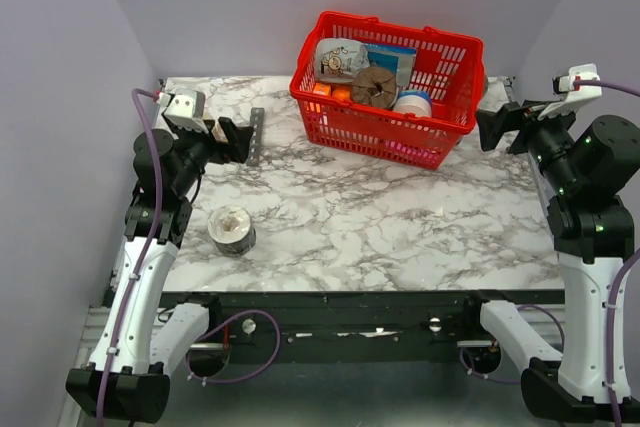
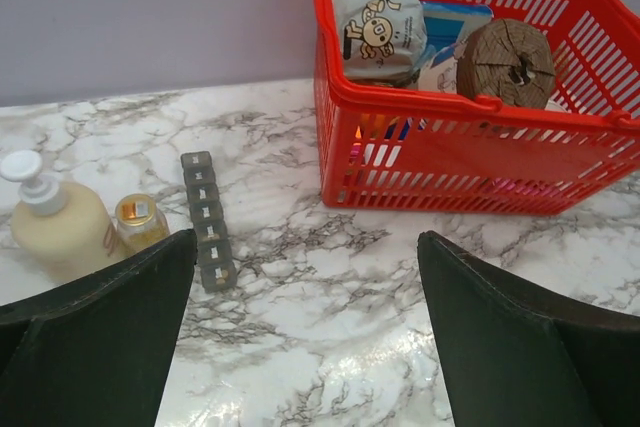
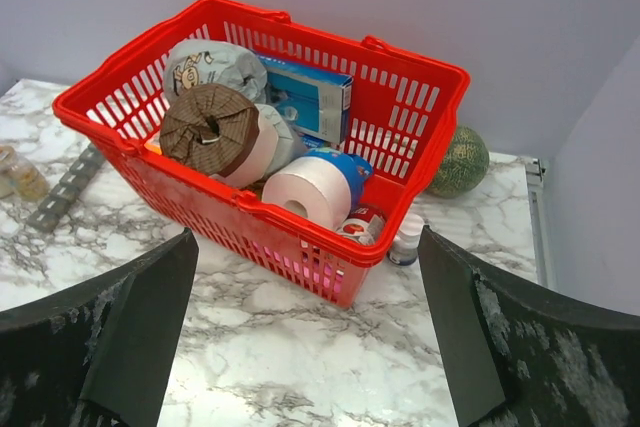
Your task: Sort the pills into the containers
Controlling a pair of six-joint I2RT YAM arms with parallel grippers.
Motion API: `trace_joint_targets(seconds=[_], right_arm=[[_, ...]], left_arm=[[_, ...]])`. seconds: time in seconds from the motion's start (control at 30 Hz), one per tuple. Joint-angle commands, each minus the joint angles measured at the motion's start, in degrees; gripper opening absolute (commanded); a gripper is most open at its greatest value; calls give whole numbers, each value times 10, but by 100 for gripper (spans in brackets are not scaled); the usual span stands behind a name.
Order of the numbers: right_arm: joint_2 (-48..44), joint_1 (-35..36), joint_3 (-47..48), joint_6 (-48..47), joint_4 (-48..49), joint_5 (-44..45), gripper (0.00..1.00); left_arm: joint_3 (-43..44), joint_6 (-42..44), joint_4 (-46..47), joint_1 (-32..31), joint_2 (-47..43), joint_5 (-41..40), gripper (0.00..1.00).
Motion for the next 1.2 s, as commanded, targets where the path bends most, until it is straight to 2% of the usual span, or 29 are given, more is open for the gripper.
trace_joint_targets(seconds=[0.0, 0.2, 0.27, 0.37, 0.43, 0.6, 0.8, 0.93, 1.17], right_arm=[[3, -3, 2, 15, 19, 11, 100], [7, -3, -10, -10, 20, -47, 100], [10, -3, -18, -46, 17, -73, 100], [26, -3, -27, -120, -11, -180, 100], [35, -2, -43, -140, -13, -236, 100], [33, -4, -106, -163, 8, -312, 100], [20, -3, -153, -168, 34, -327, 100], [14, -3, -166, -171, 38, -321, 100], [12, -3, -164, -169, 38, -326, 100]], left_arm=[[-14, 7, 9, 1, 4, 41, 99], [-41, 2, 19, 1, 41, 5, 99], [-43, 1, 14, 1, 55, -13, 99], [-43, -16, 9, 1, 91, -46, 99], [-34, -20, -5, 2, 141, -91, 99], [2, -11, -11, 2, 272, -125, 97], [55, 3, 2, 0, 410, -125, 88], [77, 9, 11, -7, 468, -129, 85], [163, 26, -39, -16, 589, -172, 81]])
